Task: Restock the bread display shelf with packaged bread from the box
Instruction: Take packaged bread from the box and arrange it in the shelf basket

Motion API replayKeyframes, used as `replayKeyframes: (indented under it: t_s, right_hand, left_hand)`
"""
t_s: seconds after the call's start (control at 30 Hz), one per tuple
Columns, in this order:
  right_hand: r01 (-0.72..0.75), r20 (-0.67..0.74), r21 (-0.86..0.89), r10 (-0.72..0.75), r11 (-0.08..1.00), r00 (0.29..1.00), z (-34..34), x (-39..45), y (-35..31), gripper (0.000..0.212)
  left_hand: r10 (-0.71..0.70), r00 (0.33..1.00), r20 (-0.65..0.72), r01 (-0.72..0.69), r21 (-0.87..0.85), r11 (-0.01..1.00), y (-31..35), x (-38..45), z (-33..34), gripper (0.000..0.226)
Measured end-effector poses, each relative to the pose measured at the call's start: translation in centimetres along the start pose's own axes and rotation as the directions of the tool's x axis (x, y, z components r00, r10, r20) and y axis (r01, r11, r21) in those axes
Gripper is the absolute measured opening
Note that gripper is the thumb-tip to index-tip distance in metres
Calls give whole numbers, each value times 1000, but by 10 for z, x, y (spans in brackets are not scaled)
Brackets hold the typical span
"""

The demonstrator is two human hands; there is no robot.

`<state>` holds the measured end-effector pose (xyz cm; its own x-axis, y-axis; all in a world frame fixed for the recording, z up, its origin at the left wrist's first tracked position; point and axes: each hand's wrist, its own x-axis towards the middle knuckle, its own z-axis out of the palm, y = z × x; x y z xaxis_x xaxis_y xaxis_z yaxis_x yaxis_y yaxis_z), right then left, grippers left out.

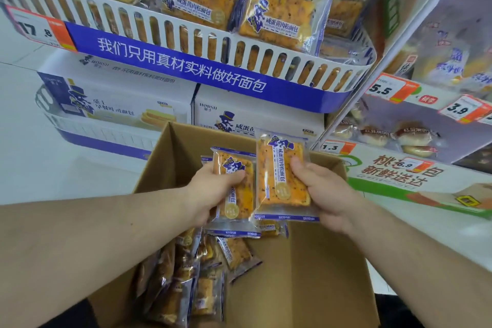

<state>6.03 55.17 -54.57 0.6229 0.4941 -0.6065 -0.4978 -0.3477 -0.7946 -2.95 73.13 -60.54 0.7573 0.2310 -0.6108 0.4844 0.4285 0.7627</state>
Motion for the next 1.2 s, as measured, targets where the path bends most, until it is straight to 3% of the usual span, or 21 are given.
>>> replayKeyframes:
  t_s: [0.07,0.23,0.33,0.4,0.47,0.5,0.57,0.67,0.77,0.87,0.9,0.97,1.07,1.2]
  right_hand:
    - [55,37,-19,-54,998,998,16,-4,3,31]
    - [215,-42,-137,-222,967,974,36,1,4,29]
    - [239,-75,-152,-252,959,965,40,5,5,27]
    - [258,-105,-162,-277,952,955,40,8,6,28]
    - [260,-129,-164,-282,952,951,39,8,6,28]
    - [254,-134,-167,-278,953,951,38,8,5,29]
    - [243,-139,-158,-265,957,954,35,6,0,32]
    - [273,-252,-136,-300,952,920,30,-4,-12,41]
    - [304,-405,93,-243,948,881,30,-18,-13,48]
    - [146,-216,239,-94,960,972,45,-24,-2,91]
    - [97,-133,286,-61,953,989,53,-25,-1,95]
    - [72,-69,383,-50,921,996,62,-22,-3,91]
    - [140,-117,489,-95,861,989,61,-22,-12,64]
    - [218,-131,509,-176,832,976,47,-25,-22,49]
  left_hand:
    - [12,998,68,-10,-32,999,3,-7,8,32]
    - [8,994,109,3,-96,995,21,-14,24,43]
    - [10,998,66,5,-216,976,26,-8,24,65]
    - [14,992,125,16,-241,970,30,-8,25,78]
    - [66,991,121,-37,-225,974,32,-12,24,72]
    - [131,979,153,-99,-205,974,31,-12,22,59]
    - [132,982,135,-108,-172,979,35,-15,29,41]
    - [76,988,132,-28,-333,942,34,-18,28,58]
    - [69,989,134,2,-472,882,45,-19,26,53]
    - [112,989,91,-46,-536,843,50,-20,30,42]
    - [127,988,87,-61,-541,839,50,-21,32,42]
    - [163,985,65,-105,-529,842,46,-22,39,51]
    - [259,966,18,-225,-439,870,44,-28,46,71]
    - [411,912,7,-388,-318,865,52,-39,52,66]
